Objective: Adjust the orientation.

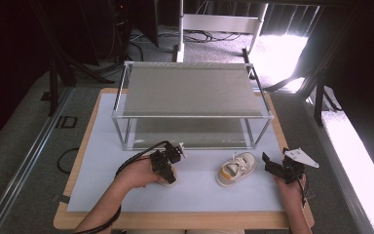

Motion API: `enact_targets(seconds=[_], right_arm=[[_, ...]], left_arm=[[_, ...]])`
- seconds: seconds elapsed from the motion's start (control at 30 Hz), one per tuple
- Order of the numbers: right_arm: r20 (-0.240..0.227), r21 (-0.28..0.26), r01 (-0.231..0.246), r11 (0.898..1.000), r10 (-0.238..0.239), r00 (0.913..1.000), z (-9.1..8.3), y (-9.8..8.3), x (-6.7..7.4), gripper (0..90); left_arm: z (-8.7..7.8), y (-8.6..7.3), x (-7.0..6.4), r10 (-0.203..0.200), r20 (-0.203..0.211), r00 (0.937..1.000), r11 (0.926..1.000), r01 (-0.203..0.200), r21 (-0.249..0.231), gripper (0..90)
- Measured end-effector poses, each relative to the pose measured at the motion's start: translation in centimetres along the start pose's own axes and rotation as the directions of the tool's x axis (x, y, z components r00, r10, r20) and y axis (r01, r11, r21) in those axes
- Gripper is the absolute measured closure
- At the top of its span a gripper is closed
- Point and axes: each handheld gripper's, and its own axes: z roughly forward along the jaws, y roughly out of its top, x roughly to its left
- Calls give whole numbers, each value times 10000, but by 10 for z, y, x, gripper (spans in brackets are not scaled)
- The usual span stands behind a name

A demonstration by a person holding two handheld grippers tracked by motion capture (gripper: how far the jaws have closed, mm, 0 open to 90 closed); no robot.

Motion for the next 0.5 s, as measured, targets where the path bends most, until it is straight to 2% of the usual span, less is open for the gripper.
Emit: enact_targets(seconds=[0.03,0.1,0.13,0.23,0.27,0.33,0.37,0.47,0.5], right_arm=[[8,-4,8,10000,-8,10000,0,0,0,139],[22,10,11,10000,-11,10000,0,0,0,139],[32,9,11,10000,-11,10000,0,0,0,139],[35,3,12,10000,-12,10000,0,0,0,139],[36,2,14,10000,-14,10000,0,0,0,139],[35,5,8,10000,-8,10000,0,0,0,139],[31,5,9,10000,-9,10000,0,0,0,139],[22,-11,-18,10000,18,10000,0,0,0,139],[13,-10,-20,10000,20,10000,0,0,0,139]], left_arm=[[-1,0,-3,256,-42,9997,9997,-256,8,755],[-3,1,-9,803,159,9966,9967,-802,-95,756],[-3,2,-11,905,217,9957,9958,-903,-118,754],[-4,7,-19,1682,333,9852,9857,-1676,-183,755],[-4,9,-23,2007,359,9790,9796,-2003,-147,755],[-4,12,-29,2820,360,9587,9593,-2811,-275,754],[-4,12,-34,3403,346,9397,9402,-3395,-254,755],[-3,15,-44,4732,212,8807,8808,-4726,-280,754],[-3,16,-47,4996,193,8660,8661,-4989,-323,752]])
